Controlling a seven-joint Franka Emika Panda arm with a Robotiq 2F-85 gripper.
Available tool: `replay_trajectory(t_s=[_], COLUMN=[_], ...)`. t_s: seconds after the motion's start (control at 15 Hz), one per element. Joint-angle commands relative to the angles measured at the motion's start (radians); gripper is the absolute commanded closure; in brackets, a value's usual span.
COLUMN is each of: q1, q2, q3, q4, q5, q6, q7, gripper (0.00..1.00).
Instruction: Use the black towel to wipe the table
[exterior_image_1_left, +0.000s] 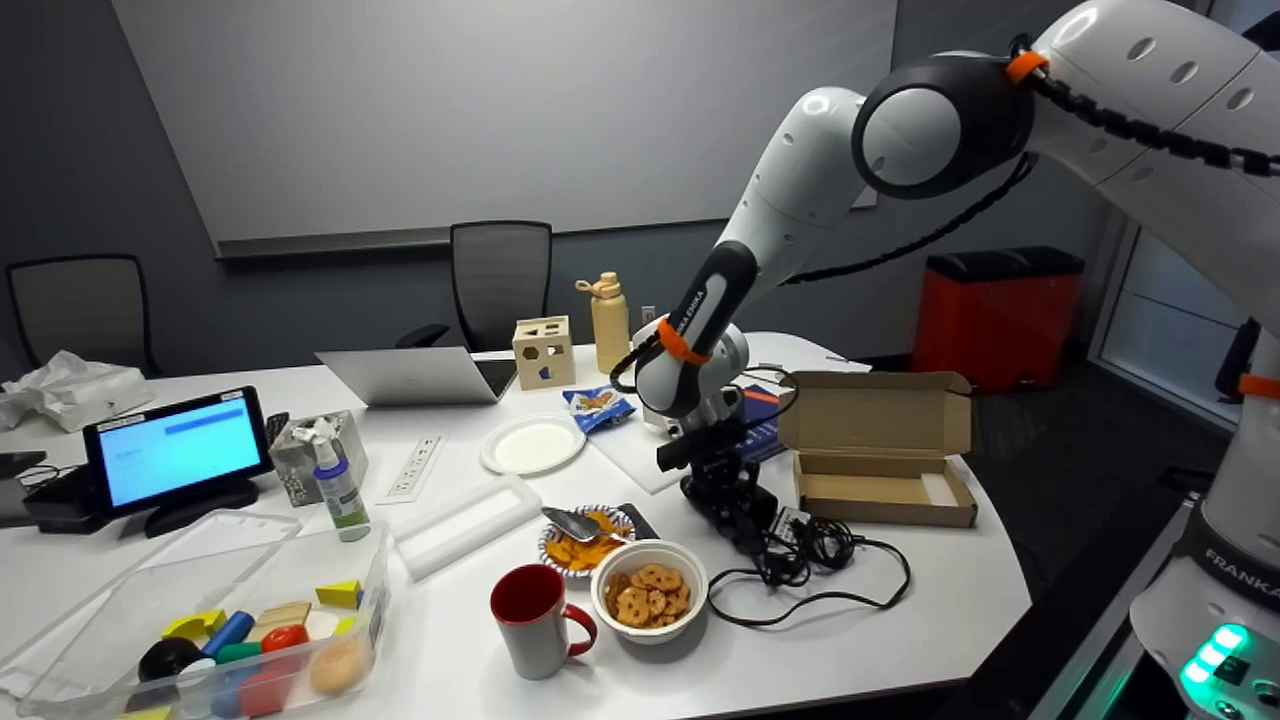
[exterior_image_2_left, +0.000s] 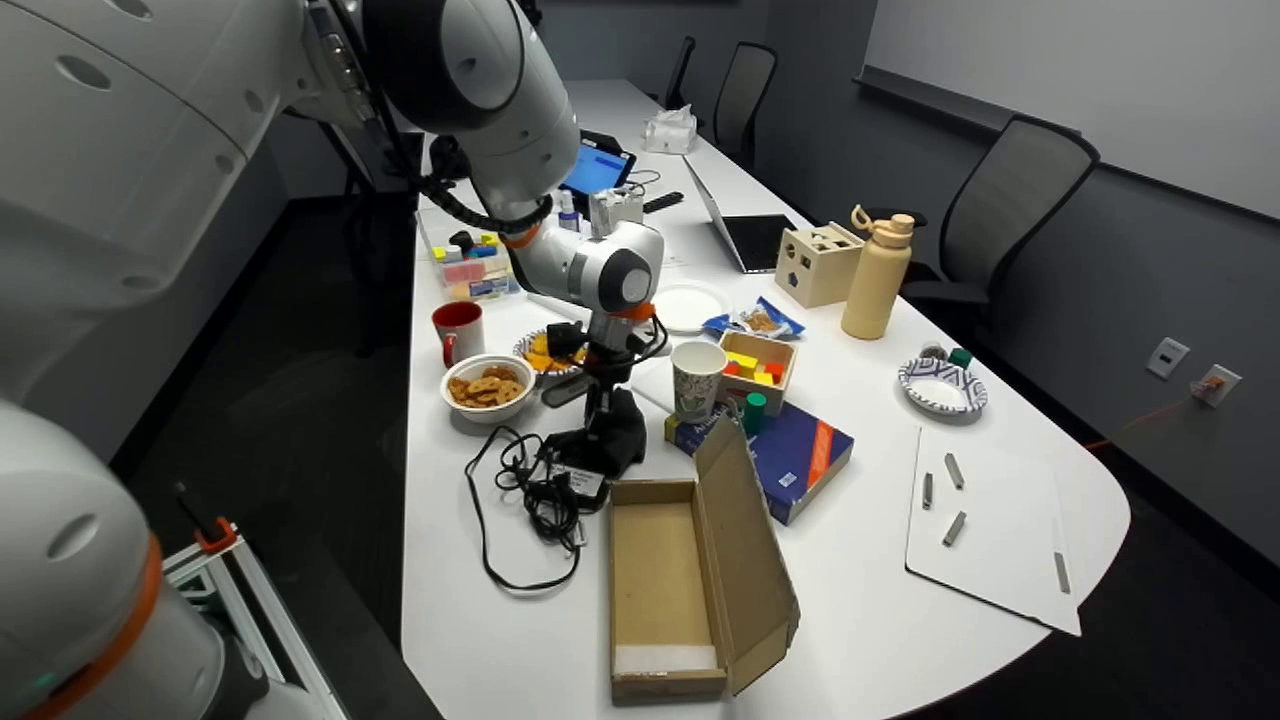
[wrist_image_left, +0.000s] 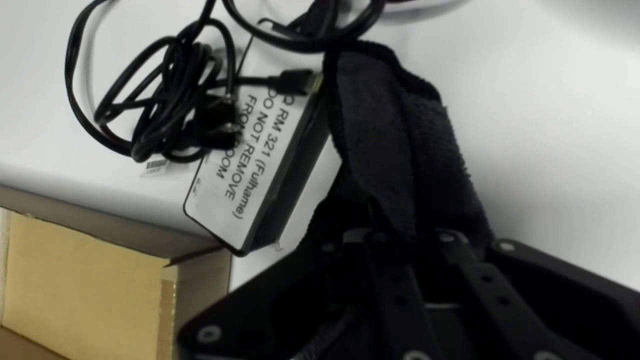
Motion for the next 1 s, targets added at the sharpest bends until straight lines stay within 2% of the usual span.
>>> replay_trajectory(t_s=[0.0, 0.27, 0.53, 0.93], q1=[-0.02, -0.03, -0.036, -0.084], q2=[0.028, 0.042, 0.063, 0.067], q3=[0.01, 0.047, 0.093, 0.199], q4=[0.02, 0.036, 0.067, 0.072], q5=[-0.049, -0.07, -0.054, 0.02], q6=[0.086, 0.163, 0.183, 0.065], q7=[-0.062, -0.215, -0.392, -0.642], gripper=[0.97, 0.97, 0.97, 0.97])
